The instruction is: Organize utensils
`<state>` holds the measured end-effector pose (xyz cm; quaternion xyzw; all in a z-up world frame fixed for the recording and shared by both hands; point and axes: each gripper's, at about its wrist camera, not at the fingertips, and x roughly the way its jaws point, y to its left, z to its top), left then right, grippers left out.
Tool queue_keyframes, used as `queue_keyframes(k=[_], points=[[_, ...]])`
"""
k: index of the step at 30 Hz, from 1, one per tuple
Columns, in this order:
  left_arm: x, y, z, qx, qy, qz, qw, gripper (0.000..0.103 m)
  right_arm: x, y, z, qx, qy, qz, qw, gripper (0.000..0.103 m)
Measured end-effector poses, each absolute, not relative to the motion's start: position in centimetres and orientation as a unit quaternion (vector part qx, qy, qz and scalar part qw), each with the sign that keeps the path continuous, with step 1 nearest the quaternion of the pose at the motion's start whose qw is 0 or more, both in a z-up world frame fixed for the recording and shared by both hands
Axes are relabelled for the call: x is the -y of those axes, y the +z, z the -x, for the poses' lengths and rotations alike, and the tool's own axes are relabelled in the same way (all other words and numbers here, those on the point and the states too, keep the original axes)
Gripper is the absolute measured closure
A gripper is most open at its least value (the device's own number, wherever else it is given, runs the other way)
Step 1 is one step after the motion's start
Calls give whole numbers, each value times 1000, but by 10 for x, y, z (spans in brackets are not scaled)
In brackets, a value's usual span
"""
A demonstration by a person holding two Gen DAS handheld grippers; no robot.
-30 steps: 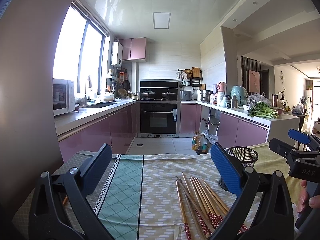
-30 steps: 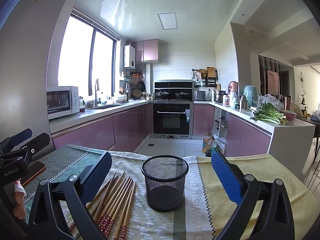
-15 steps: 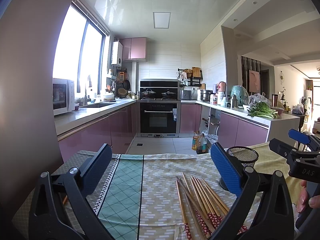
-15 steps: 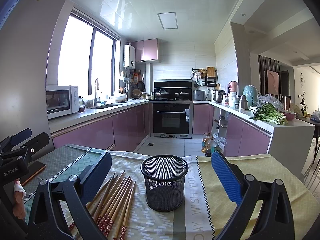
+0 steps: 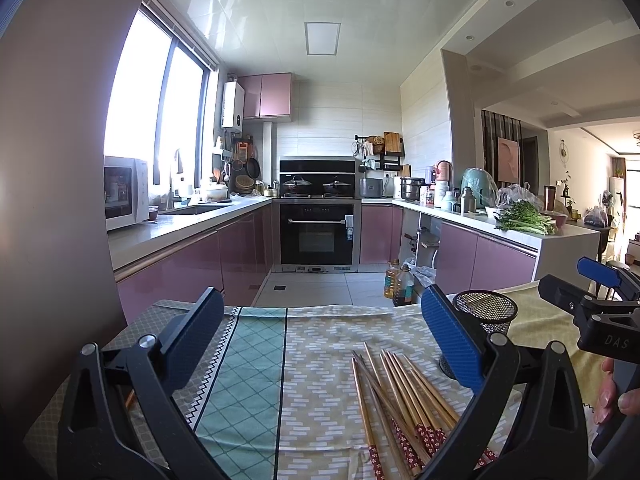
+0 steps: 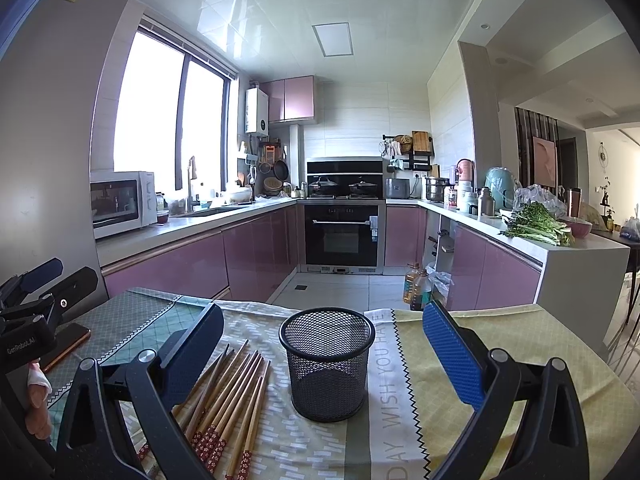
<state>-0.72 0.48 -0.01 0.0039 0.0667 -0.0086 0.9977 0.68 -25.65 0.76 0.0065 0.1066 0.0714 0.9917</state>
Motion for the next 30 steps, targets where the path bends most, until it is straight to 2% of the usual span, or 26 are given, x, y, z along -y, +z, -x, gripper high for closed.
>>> queue_keyframes(k=[12, 19, 21, 24, 26, 30], points=[[-2, -8, -4, -102, -20, -20, 994, 6, 255, 1, -15, -131, 92, -4, 987, 6], [-5, -30, -36, -200, -50, -51, 977, 6, 235, -21, -28, -215, 156, 28, 964, 7], [-6, -39, -47, -232, -58, -61, 969, 7, 227, -33, -36, -254, 174, 37, 951, 13], [-4, -56, -62, -278, -77, -70, 955, 17, 219, -53, -50, -318, 193, 36, 927, 28], [-2, -68, -73, -302, -83, -77, 947, 24, 215, -65, -59, -350, 195, 35, 916, 43], [0, -89, -91, -346, -107, -72, 929, 37, 212, -79, -70, -389, 195, 27, 900, 52]])
